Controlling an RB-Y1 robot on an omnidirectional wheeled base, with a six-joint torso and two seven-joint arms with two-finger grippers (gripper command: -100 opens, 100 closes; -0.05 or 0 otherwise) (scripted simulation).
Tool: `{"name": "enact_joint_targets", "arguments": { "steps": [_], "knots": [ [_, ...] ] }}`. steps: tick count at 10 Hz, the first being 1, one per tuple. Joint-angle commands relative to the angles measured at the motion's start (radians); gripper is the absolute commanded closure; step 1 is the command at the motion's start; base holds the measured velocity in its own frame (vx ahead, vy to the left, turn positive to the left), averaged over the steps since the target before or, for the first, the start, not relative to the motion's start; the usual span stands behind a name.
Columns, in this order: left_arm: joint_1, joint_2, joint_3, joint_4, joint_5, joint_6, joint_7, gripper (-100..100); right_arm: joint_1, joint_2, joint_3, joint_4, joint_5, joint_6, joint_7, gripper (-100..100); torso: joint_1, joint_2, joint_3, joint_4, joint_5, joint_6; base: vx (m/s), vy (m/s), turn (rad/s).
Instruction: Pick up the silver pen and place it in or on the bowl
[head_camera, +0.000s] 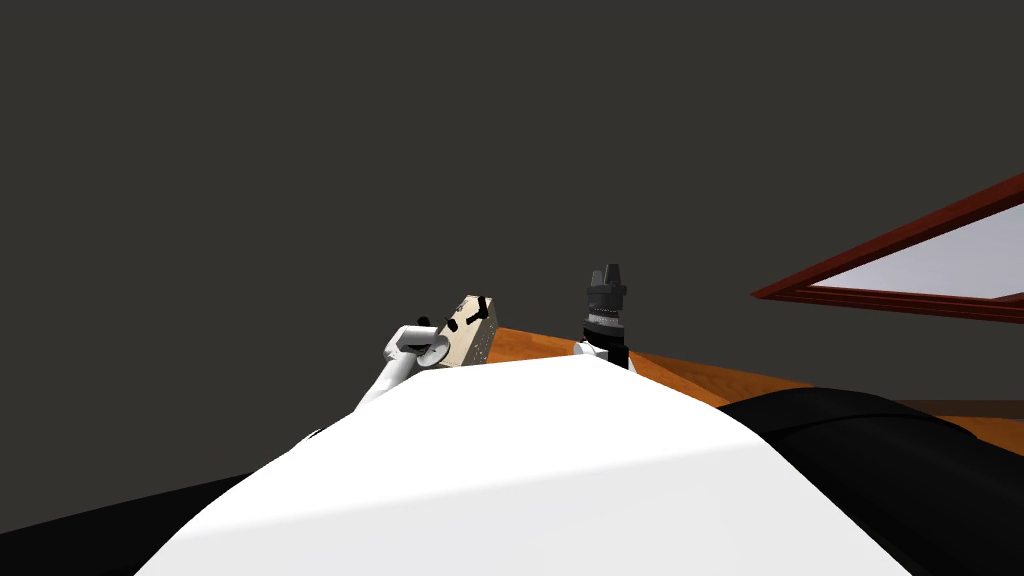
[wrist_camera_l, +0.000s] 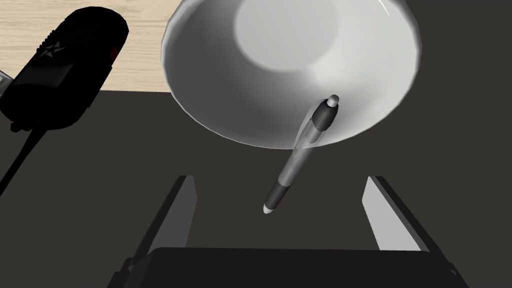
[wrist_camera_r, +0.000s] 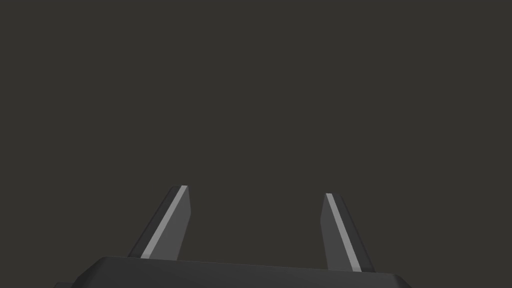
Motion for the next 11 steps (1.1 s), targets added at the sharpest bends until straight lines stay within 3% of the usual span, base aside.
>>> {"name": "enact_joint_targets", "arguments": {
  "steps": [1,2,3,11],
  "knots": [
    [0.0,0.0,0.0,0.0,0.0,0.0,0.0,-100,0.0,0.0,0.0,0.0,0.0,0.0,0.0,0,0.0,0.0,0.0,0.0,0.0,0.0,0.0,0.0,0.0],
    [0.0,0.0,0.0,0.0,0.0,0.0,0.0,0,0.0,0.0,0.0,0.0,0.0,0.0,0.0,0,0.0,0.0,0.0,0.0,0.0,0.0,0.0,0.0,0.0],
    [-0.001,0.006,0.006,-0.041,0.007,0.041,-0.008,-100,0.0,0.0,0.0,0.0,0.0,0.0,0.0,0,0.0,0.0,0.0,0.0,0.0,0.0,-0.003,0.001,0.011],
    [-0.005,0.03,0.028,-0.203,0.033,0.205,-0.039,-100,0.0,0.0,0.0,0.0,0.0,0.0,0.0,0,0.0,0.0,0.0,0.0,0.0,0.0,-0.001,0.001,0.002]
  ]
}}
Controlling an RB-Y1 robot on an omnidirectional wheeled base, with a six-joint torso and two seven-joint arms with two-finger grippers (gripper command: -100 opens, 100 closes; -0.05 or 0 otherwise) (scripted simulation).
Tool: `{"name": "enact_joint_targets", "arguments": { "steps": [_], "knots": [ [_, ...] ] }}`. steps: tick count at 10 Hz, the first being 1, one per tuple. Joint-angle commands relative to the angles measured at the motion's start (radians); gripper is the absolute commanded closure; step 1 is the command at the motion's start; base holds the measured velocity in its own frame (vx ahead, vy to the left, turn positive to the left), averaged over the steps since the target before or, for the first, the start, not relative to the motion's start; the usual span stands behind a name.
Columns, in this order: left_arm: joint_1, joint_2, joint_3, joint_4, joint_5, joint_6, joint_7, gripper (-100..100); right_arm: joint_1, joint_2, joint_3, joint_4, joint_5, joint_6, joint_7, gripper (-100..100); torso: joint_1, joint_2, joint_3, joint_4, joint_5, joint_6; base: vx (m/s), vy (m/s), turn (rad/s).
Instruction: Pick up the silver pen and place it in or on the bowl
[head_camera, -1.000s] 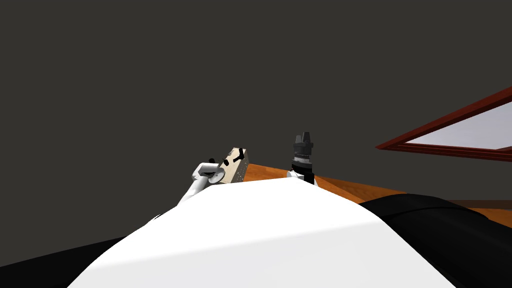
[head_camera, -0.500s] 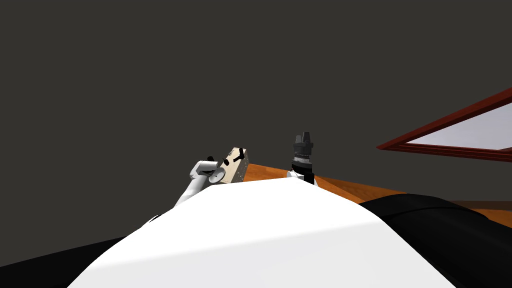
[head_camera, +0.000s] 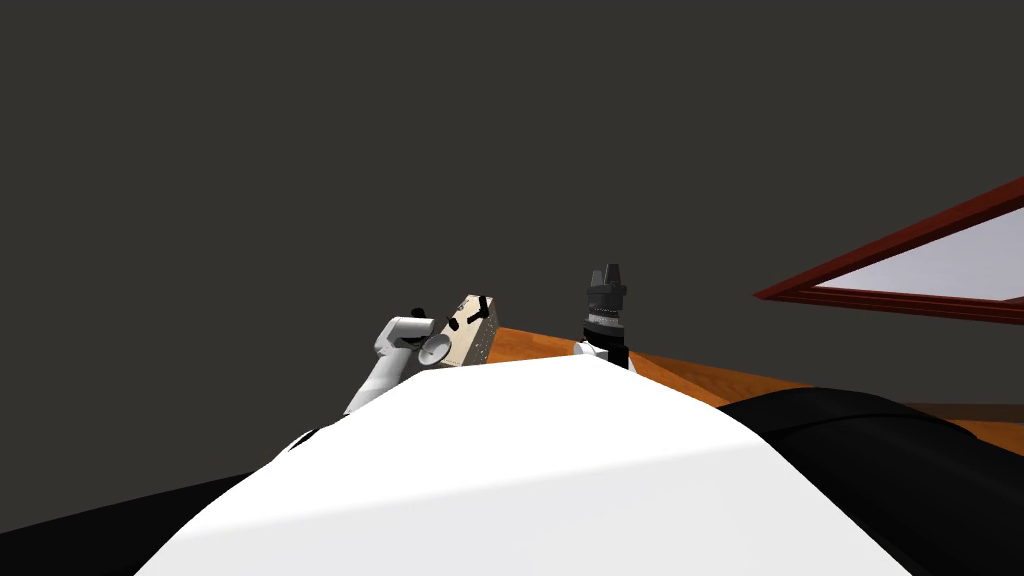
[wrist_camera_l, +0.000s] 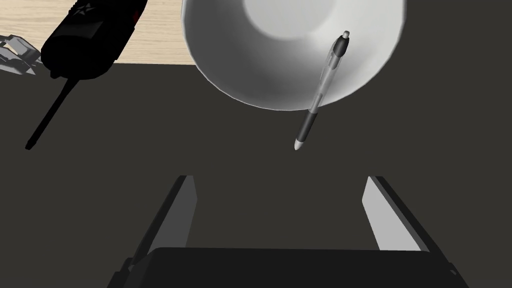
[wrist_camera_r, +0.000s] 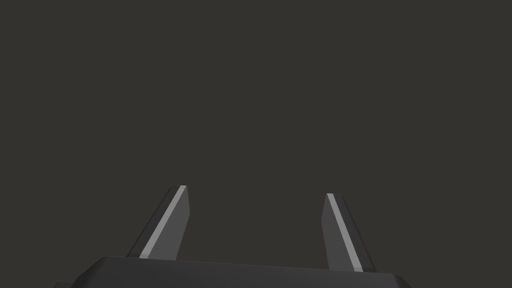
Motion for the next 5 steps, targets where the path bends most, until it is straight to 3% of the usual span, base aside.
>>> {"name": "enact_joint_targets", "arguments": {
  "steps": [1,2,5],
  "knots": [
    [0.0,0.0,0.0,0.0,0.0,0.0,0.0,-100,0.0,0.0,0.0,0.0,0.0,0.0,0.0,0,0.0,0.0,0.0,0.0,0.0,0.0,0.0,0.0,0.0],
    [-0.001,0.0,0.0,-0.002,0.0,0.004,-0.001,0,0.0,0.0,0.0,0.0,0.0,0.0,0.0,0,0.0,0.0,0.0,0.0,0.0,0.0,0.0,0.0,0.0],
    [-0.001,0.0,0.0,-0.001,0.0,0.004,-0.001,0,0.0,0.0,0.0,0.0,0.0,0.0,0.0,0,0.0,0.0,0.0,0.0,0.0,0.0,0.0,0.0,0.0]
  ]
}}
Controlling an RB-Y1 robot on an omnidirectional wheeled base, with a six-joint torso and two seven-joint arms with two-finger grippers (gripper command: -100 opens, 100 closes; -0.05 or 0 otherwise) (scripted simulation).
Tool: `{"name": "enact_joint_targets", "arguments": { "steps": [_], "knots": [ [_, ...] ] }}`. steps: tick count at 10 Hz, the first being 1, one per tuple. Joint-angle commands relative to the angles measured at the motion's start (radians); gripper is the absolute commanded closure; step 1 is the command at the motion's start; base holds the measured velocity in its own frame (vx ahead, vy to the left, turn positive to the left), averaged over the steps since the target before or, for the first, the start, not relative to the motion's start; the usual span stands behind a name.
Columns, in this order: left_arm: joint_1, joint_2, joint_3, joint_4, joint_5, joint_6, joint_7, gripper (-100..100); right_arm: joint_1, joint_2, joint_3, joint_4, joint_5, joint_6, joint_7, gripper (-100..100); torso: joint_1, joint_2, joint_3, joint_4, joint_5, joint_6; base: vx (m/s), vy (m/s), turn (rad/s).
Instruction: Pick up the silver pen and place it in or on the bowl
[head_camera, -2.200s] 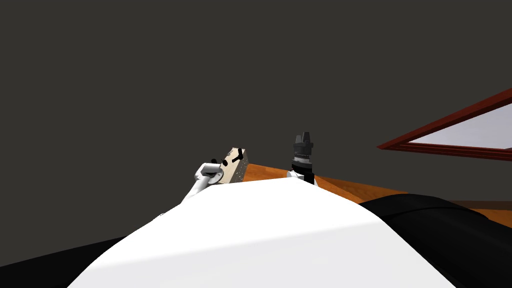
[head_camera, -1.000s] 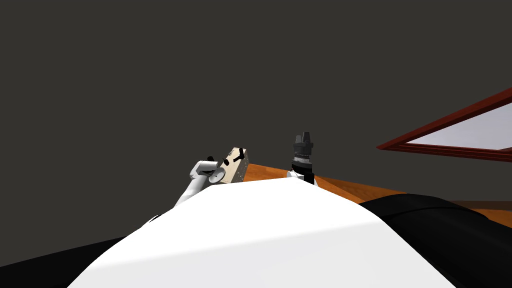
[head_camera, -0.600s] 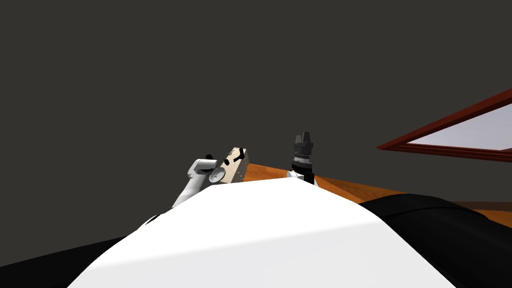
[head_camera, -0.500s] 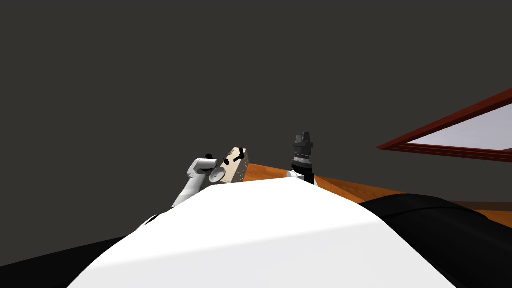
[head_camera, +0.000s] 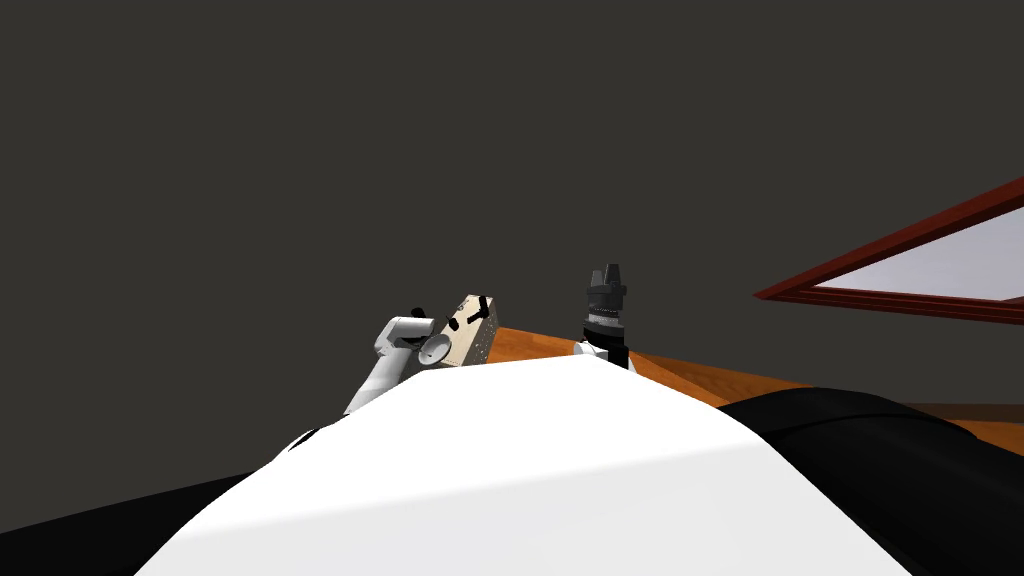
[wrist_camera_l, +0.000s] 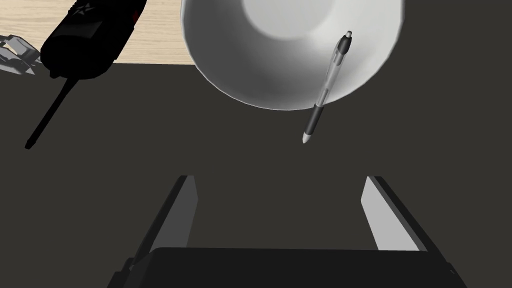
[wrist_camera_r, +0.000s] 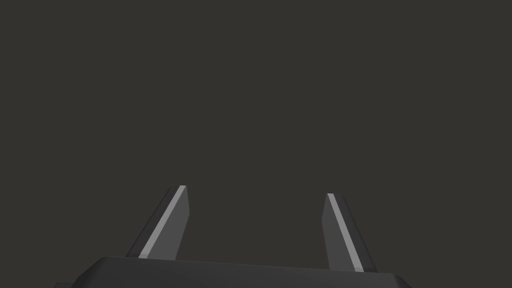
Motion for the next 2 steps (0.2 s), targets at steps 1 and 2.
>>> {"name": "enact_joint_targets", "arguments": {
  "steps": [1,2],
  "knots": [
    [0.0,0.0,0.0,0.0,0.0,0.0,0.0,0,0.0,0.0,0.0,0.0,0.0,0.0,0.0,0,0.0,0.0,0.0,0.0,0.0,0.0,0.0,0.0,0.0],
    [0.0,0.0,0.0,0.0,0.0,0.0,0.0,0,0.0,0.0,0.0,0.0,0.0,0.0,0.0,0,0.0,0.0,0.0,0.0,0.0,0.0,0.0,0.0,0.0]
  ]
}}
